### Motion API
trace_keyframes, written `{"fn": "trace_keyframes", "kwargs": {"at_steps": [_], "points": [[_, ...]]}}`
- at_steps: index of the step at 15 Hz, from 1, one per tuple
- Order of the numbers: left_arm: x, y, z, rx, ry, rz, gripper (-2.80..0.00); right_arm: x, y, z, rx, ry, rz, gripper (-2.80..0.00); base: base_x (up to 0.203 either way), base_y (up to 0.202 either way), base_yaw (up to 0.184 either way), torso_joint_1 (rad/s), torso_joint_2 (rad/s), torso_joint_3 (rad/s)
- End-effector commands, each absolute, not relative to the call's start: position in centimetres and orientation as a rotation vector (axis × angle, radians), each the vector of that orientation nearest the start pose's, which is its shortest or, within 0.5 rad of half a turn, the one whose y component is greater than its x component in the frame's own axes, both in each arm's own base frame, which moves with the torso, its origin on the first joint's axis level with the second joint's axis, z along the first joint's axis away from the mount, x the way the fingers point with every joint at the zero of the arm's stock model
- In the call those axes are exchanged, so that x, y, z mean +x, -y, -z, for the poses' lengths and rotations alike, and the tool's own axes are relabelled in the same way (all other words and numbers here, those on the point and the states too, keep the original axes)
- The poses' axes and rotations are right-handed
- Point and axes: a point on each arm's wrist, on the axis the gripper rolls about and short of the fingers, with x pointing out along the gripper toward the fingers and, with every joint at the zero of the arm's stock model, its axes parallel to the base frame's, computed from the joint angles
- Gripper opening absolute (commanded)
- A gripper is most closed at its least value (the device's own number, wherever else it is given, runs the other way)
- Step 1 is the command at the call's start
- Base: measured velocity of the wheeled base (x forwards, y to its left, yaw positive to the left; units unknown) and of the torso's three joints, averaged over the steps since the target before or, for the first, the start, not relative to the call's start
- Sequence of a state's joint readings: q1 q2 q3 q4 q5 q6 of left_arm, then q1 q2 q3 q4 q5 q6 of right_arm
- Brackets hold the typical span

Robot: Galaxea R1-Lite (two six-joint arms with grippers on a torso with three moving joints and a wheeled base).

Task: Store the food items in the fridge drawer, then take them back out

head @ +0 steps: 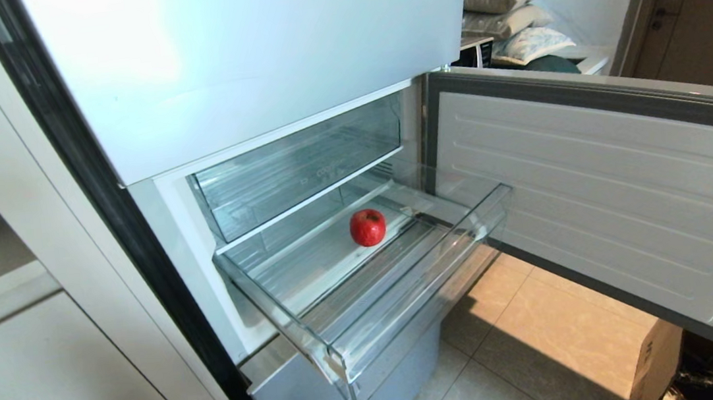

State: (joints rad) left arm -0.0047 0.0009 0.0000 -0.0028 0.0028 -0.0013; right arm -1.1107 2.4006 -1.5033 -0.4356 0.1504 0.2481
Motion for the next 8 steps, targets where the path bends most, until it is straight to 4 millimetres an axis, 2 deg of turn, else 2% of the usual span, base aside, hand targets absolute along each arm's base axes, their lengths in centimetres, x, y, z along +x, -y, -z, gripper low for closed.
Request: {"fn": "trace_keyframes", "kwargs": {"at_steps": [1, 2, 3, 8], "points": [[-2.27, -0.02, -7.58, -0.002, 0.002, 0.002, -2.8, 21.96, 42.87, -6.51, 0.511, -0.272, 0.985, -2.8, 0.0, 0.0, 0.0, 0.0, 0.0, 0.0], [-2.27, -0.02, -7.58, -0.002, 0.002, 0.002, -2.8, 22.02, 42.98, -6.48, 0.511, -0.268, 0.985, -2.8, 0.0, 0.0, 0.0, 0.0, 0.0, 0.0], [-2.27, -0.02, -7.58, -0.002, 0.002, 0.002, -2.8, 22.09, 43.14, -6.41, 0.513, -0.265, 0.987, 0.0, 0.0, 0.0, 0.0, 0.0, 0.0, 0.0], [-2.27, -0.02, -7.58, -0.002, 0.002, 0.002, -2.8, 22.16, 43.27, -6.45, 0.513, -0.262, 0.987, 0.0, 0.0, 0.0, 0.0, 0.0, 0.0, 0.0]]}}
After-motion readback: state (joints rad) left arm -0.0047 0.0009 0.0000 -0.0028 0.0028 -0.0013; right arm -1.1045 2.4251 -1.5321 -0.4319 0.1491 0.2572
